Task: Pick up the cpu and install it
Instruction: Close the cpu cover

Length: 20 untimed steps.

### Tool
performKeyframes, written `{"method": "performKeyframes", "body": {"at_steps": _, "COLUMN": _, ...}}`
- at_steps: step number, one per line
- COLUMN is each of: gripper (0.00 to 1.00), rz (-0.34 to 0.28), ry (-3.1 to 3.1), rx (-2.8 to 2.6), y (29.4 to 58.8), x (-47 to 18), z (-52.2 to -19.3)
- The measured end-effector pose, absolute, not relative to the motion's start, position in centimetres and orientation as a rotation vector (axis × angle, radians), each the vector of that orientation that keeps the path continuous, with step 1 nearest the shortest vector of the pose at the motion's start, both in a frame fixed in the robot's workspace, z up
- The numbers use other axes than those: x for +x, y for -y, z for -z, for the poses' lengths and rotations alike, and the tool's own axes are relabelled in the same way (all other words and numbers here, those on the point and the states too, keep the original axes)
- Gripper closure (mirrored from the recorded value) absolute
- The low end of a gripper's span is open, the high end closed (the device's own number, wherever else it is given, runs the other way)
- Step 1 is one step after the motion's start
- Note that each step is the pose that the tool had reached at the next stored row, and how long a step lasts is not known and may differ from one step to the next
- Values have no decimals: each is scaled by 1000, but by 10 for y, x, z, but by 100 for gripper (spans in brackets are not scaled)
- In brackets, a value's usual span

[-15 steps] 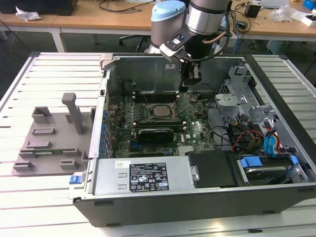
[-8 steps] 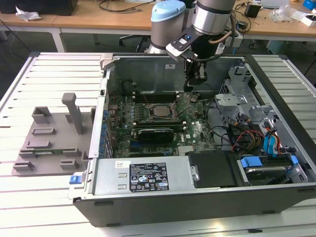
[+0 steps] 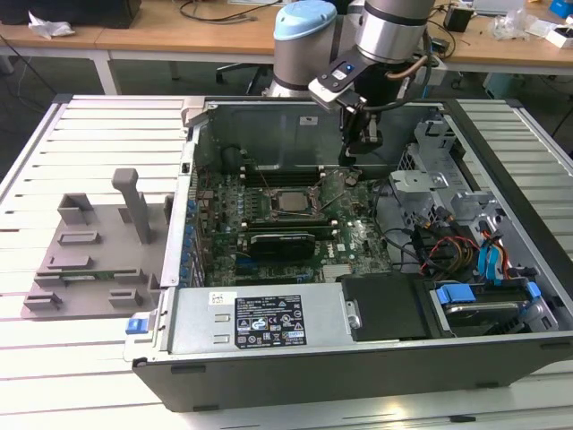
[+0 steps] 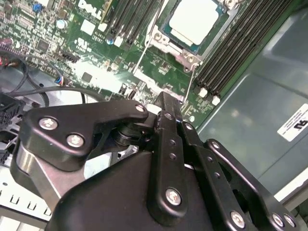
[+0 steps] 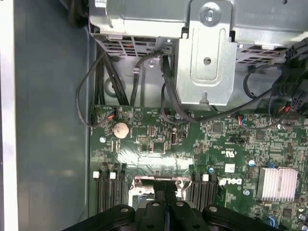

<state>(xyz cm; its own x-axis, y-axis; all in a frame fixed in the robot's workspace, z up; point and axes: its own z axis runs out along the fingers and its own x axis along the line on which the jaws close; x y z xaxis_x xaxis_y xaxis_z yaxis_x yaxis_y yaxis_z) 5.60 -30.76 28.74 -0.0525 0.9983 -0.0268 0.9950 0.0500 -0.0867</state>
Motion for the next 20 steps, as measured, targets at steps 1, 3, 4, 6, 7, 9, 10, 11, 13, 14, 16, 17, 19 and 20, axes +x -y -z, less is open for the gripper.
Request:
{"method": "performKeyframes", "body": {"at_steps": 1, "gripper": 89, "rz": -126, "ry": 2247, "rx": -2134, "y": 308, "x": 57, "z": -287}}
{"method": "performKeyframes", "body": {"at_steps": 3, "gripper": 89, "rz": -126, "ry": 2247, "rx": -2134, "y": 307, "x": 60, "z": -287}}
{"method": "performKeyframes", "body": {"at_steps": 4, "gripper": 89, "rz": -126, "ry": 2247, "rx": -2134, "y": 307, "x": 61, "z": -287}}
{"method": "performKeyframes", "body": {"at_steps": 6, "gripper": 89, "rz": -127, "ry": 2247, "rx": -2134, "y": 307, "x": 65, "z": -287}}
{"method": "performKeyframes", "body": {"at_steps": 7, "gripper": 89, "rz": -127, "ry": 2247, "rx": -2134, "y": 307, "x": 66, "z": -287}}
{"method": "performKeyframes", "body": {"at_steps": 9, "gripper": 89, "rz": -127, "ry": 2247, "rx": -2134, "y": 306, "x": 68, "z": -287}}
{"method": "performKeyframes", "body": {"at_steps": 10, "gripper": 89, "rz": -127, "ry": 2247, "rx": -2134, "y": 306, "x": 69, "z": -287}}
{"method": "performKeyframes", "body": {"at_steps": 11, "gripper": 89, "rz": -127, "ry": 2247, "rx": -2134, "y": 306, "x": 71, "z": -287}}
{"method": "performKeyframes", "body": {"at_steps": 13, "gripper": 89, "rz": -127, "ry": 2247, "rx": -2134, "y": 306, "x": 73, "z": -287}}
{"method": "performKeyframes", "body": {"at_steps": 14, "gripper": 89, "rz": -127, "ry": 2247, "rx": -2134, "y": 306, "x": 74, "z": -287}}
{"method": "performKeyframes", "body": {"at_steps": 16, "gripper": 89, "rz": -127, "ry": 2247, "rx": -2134, "y": 306, "x": 75, "z": -287}}
{"method": "performKeyframes", "body": {"at_steps": 17, "gripper": 89, "rz": -127, "ry": 2247, "rx": -2134, "y": 306, "x": 76, "z": -287}}
{"method": "performKeyframes", "body": {"at_steps": 19, "gripper": 89, "rz": -127, "ry": 2247, "rx": -2135, "y": 306, "x": 78, "z": -287}}
{"method": "performKeyframes", "body": {"at_steps": 20, "gripper": 89, "rz": -127, "ry": 2247, "rx": -2134, "y": 305, "x": 81, "z": -287}}
